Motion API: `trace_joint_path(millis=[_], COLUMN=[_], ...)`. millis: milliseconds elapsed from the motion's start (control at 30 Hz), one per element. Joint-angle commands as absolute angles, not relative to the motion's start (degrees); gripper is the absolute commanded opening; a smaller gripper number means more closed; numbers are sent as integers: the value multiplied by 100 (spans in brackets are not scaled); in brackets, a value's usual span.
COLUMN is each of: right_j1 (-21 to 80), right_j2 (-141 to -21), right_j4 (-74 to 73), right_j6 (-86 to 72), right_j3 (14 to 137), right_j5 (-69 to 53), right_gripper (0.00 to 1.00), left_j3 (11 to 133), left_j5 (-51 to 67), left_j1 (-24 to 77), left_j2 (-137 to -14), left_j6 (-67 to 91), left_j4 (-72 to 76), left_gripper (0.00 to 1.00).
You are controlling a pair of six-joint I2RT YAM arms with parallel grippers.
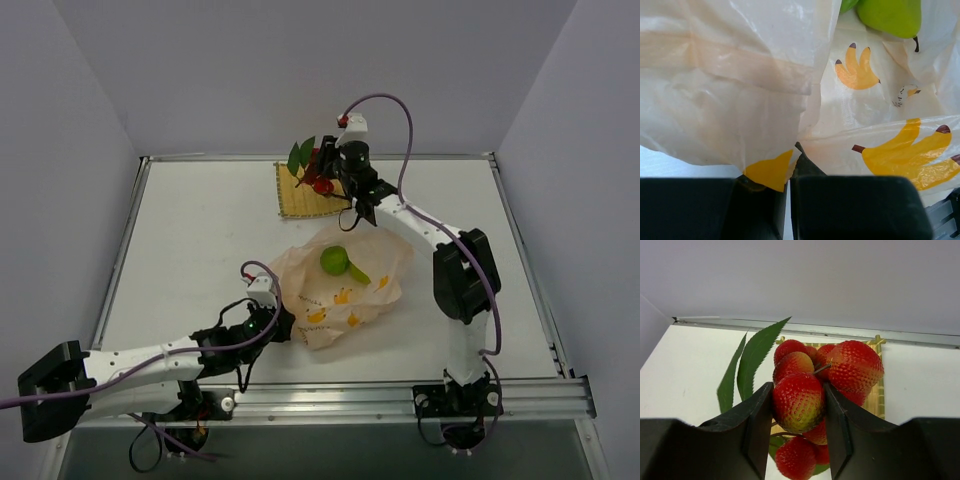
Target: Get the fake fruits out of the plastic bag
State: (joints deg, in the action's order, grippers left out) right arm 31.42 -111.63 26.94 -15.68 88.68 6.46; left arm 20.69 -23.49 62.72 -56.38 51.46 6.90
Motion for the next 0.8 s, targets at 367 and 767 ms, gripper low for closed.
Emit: trace_joint_path(millis=[367, 767], right_j1=[2813, 2909], right_j2=[-12796, -13546], right_j4=[2900, 2628], right_j6=[-1503, -1635], right_j3=[10774, 11268], right_j5=[-473, -668], right_gripper=[0, 54], left_j3=[1925, 2013], left_j5=[-2681, -2672], left_j1=[6275, 6275], left_j2=[-5440, -5932], left_j6=[5484, 5546], left_j4=[686, 861], left_gripper=[2, 2])
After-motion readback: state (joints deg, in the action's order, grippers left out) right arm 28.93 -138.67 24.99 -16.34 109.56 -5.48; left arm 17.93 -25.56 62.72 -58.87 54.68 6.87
